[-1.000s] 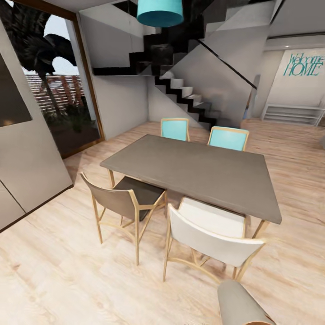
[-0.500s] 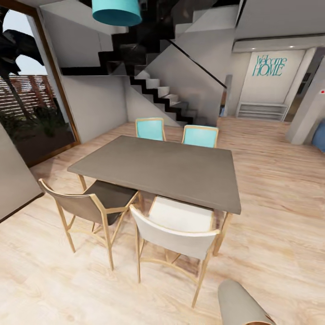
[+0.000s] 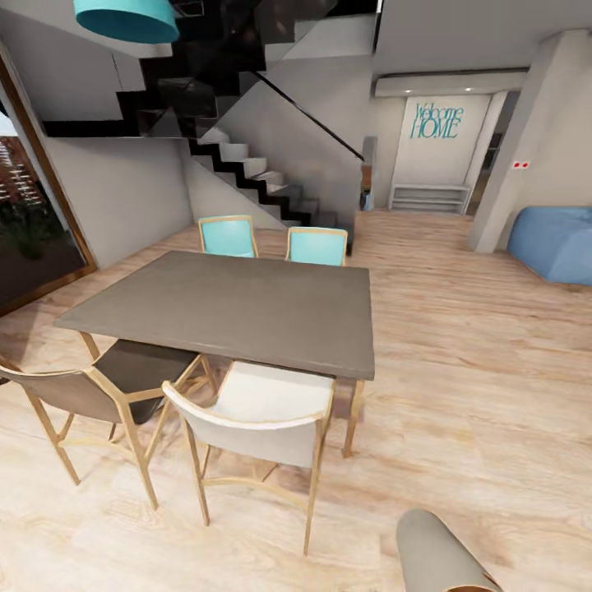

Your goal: Put the three can of soda from the living room inside the tash can in the kitchen.

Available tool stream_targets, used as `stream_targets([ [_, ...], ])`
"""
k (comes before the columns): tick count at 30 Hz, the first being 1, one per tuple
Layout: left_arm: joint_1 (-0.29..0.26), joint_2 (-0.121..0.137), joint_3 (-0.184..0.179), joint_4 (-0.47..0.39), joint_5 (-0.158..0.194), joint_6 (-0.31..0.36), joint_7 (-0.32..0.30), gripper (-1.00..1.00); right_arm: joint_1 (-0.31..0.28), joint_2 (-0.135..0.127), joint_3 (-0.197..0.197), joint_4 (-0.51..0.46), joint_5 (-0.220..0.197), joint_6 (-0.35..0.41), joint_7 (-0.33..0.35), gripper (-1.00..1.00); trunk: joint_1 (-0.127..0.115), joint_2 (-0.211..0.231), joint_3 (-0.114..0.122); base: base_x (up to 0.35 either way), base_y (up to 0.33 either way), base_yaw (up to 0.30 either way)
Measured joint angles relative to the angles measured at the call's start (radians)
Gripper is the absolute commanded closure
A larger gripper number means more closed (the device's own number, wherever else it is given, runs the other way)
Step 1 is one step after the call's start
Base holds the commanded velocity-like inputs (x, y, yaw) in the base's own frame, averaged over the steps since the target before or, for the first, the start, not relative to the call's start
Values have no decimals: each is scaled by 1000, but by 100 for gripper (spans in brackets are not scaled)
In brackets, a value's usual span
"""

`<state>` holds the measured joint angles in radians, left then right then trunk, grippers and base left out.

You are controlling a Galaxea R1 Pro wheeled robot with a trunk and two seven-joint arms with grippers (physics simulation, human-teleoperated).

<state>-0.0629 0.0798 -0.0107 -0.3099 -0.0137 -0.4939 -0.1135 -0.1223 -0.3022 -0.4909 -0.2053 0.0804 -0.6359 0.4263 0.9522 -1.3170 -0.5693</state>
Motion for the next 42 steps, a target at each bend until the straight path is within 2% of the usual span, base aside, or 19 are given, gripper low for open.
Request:
stream_targets([
  [14, 0, 0, 0, 0, 0, 0, 0, -100, 0, 0, 0, 0, 0, 1, 0, 100, 0, 0, -1, 0, -290, -221],
  [42, 0, 0, 0, 0, 0, 0, 0, -100, 0, 0, 0, 0, 0, 0, 0, 100, 0, 0, -17, 0, -290, -150],
])
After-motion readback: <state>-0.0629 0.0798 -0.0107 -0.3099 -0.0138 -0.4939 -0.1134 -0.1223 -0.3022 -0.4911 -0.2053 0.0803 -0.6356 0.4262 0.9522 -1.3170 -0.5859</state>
